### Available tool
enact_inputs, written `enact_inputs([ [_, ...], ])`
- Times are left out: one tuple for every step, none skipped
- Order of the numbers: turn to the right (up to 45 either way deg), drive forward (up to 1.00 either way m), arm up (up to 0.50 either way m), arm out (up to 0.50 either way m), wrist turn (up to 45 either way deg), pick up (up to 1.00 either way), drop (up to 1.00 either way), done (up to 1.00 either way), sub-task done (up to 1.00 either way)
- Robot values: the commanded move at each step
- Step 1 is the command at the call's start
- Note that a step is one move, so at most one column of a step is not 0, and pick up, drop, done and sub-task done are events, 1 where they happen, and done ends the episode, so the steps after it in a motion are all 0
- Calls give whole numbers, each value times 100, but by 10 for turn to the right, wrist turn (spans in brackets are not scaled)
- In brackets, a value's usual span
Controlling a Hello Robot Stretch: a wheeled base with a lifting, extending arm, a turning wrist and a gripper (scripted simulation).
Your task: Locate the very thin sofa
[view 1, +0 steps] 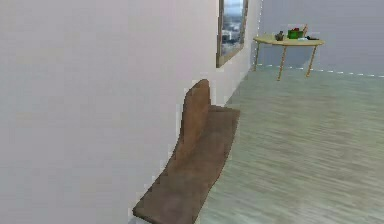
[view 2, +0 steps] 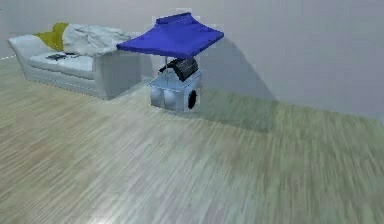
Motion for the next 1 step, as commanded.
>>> enact_inputs([
  [0,0,0,0,0,0,0,100,0],
])
